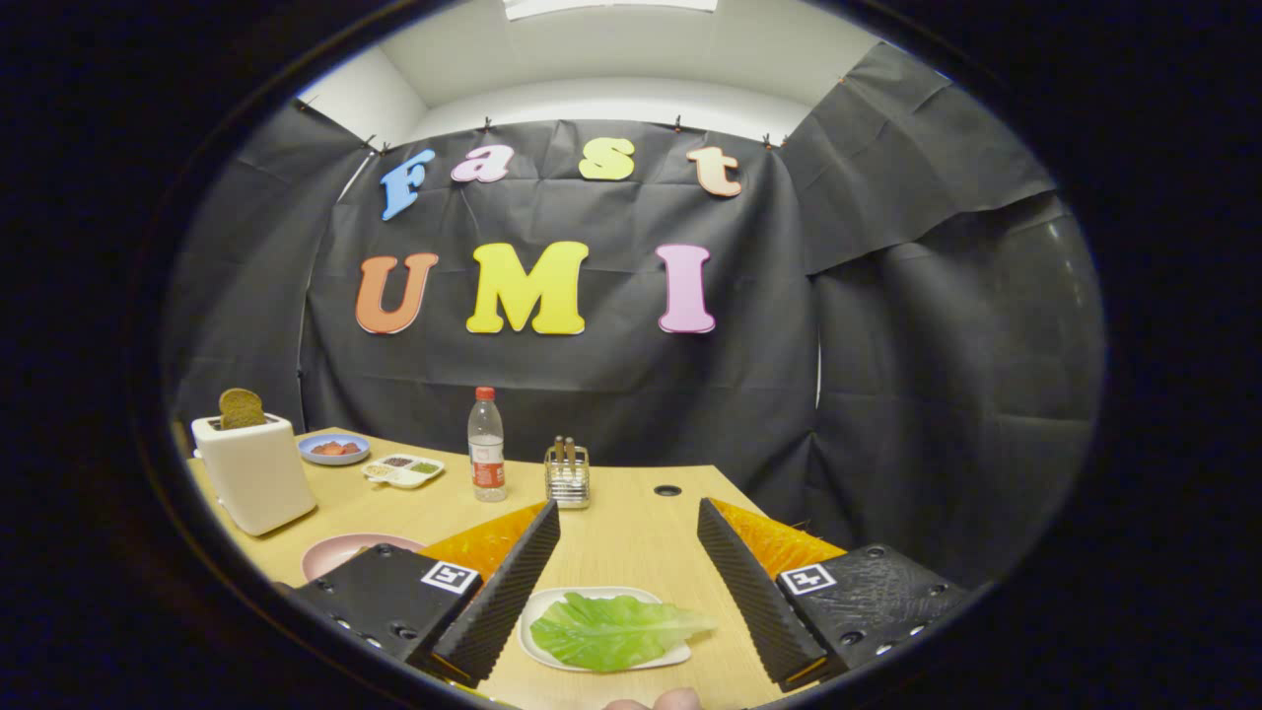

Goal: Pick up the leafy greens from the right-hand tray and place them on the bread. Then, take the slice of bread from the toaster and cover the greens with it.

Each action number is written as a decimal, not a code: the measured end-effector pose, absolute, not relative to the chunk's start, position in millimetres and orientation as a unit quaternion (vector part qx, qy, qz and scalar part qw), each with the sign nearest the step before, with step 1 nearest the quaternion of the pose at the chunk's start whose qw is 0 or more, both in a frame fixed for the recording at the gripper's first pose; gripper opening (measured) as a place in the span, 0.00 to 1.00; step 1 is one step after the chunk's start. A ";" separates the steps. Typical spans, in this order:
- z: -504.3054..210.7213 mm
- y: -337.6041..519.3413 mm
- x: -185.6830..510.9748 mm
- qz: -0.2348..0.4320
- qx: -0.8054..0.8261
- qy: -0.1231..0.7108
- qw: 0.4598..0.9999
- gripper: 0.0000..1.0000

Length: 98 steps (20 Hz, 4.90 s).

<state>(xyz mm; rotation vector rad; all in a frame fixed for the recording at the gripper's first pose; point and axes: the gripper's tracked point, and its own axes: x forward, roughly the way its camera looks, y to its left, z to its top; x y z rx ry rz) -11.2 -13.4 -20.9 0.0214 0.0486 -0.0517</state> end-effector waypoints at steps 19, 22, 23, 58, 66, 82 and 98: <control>-115.7 -61.6 -17.8 -0.060 0.124 0.220 0.966 0.93; -142.5 -59.9 -9.3 -0.054 0.207 0.281 0.936 0.96; -149.2 -58.3 -9.4 -0.053 0.236 0.292 0.925 0.96; -62.9 -5.9 22.2 -0.010 0.348 0.228 0.909 0.01; 9.4 81.9 15.6 0.044 0.326 0.192 0.925 0.01; -29.6 269.5 14.7 0.110 0.343 0.232 0.904 0.01; -77.5 229.7 20.9 0.046 0.223 0.247 0.942 0.65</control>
